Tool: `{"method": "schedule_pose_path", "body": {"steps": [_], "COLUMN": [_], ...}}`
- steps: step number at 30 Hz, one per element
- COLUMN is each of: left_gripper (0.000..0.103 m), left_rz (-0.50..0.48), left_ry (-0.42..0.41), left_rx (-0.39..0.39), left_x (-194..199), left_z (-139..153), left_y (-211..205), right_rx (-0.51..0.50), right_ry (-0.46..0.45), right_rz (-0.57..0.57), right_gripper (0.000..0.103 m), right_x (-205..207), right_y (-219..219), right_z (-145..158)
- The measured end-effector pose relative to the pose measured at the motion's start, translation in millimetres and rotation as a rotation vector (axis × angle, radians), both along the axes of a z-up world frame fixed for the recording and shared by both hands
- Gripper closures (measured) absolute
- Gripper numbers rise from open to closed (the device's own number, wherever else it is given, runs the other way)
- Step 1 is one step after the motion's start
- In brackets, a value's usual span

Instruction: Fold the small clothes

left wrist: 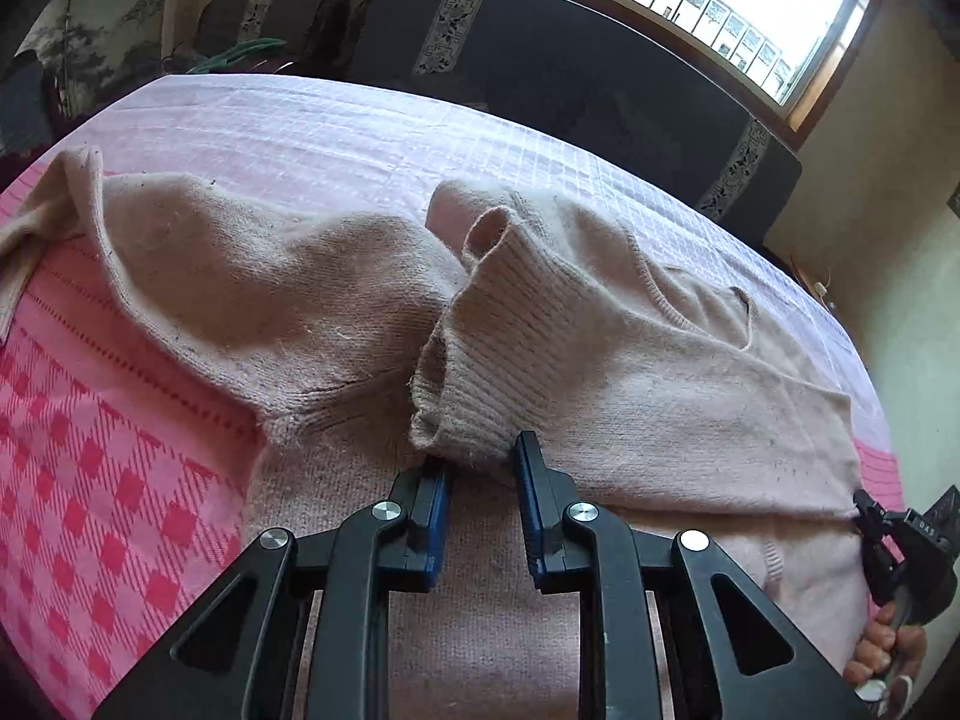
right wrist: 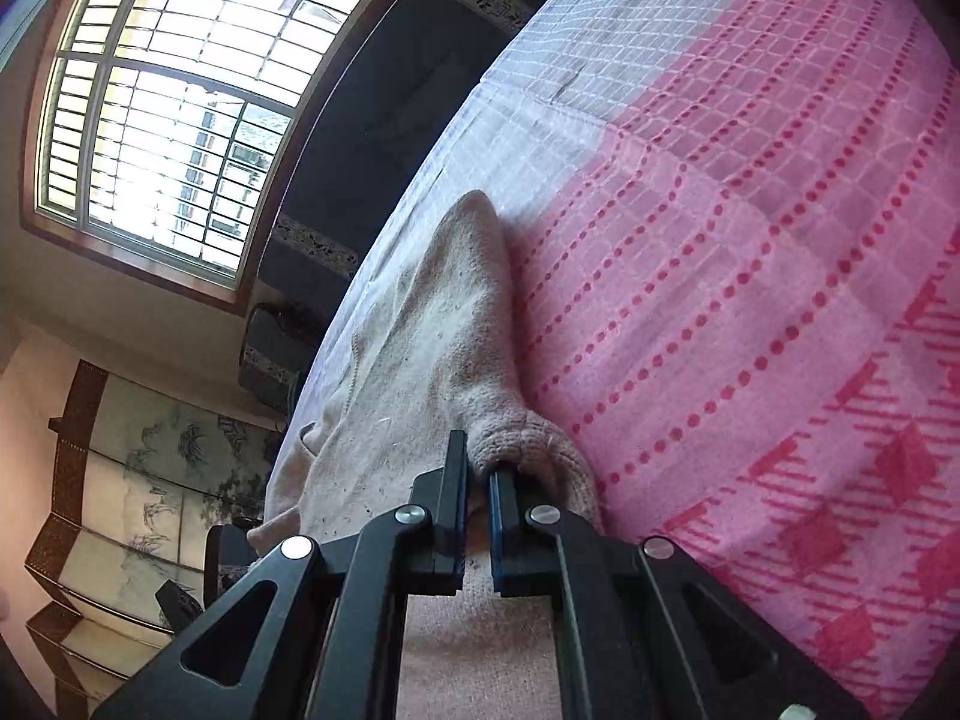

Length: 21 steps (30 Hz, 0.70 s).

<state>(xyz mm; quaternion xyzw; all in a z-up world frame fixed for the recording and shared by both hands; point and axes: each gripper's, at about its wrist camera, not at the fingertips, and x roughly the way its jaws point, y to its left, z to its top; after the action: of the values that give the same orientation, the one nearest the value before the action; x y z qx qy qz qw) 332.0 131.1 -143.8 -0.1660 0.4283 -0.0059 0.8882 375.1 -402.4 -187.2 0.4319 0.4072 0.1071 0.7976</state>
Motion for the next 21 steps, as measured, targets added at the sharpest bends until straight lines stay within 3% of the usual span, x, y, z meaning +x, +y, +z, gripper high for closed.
{"method": "schedule_pose_path", "body": {"steps": [6, 8, 11, 15, 19, 21], "left_gripper": [0.077, 0.069, 0.069, 0.065, 0.047, 0.046], "left_rz": [0.110, 0.102, 0.076, 0.062, 0.111, 0.143], "left_ry": [0.007, 0.017, -0.005, -0.046, -0.060, -0.069], "left_rx": [0.047, 0.062, 0.047, 0.134, 0.113, 0.063], "left_x": [-5, -7, -23, -48, -76, -85], "left_z": [13, 11, 14, 32, 48, 53], "left_y": [19, 25, 35, 47, 90, 123], "right_rx": [-0.044, -0.042, -0.088, -0.179, -0.281, -0.315], "right_ry": [0.000, 0.002, 0.004, 0.021, 0.010, -0.019], "right_rz": [0.003, 0.000, 0.008, 0.048, 0.089, 0.122], "right_gripper": [0.098, 0.098, 0.098, 0.096, 0.090, 0.090], "right_x": [-1, -1, 1, 4, -13, -28], "right_y": [4, 4, 9, 21, 36, 46], "right_z": [4, 4, 7, 17, 39, 51]}}
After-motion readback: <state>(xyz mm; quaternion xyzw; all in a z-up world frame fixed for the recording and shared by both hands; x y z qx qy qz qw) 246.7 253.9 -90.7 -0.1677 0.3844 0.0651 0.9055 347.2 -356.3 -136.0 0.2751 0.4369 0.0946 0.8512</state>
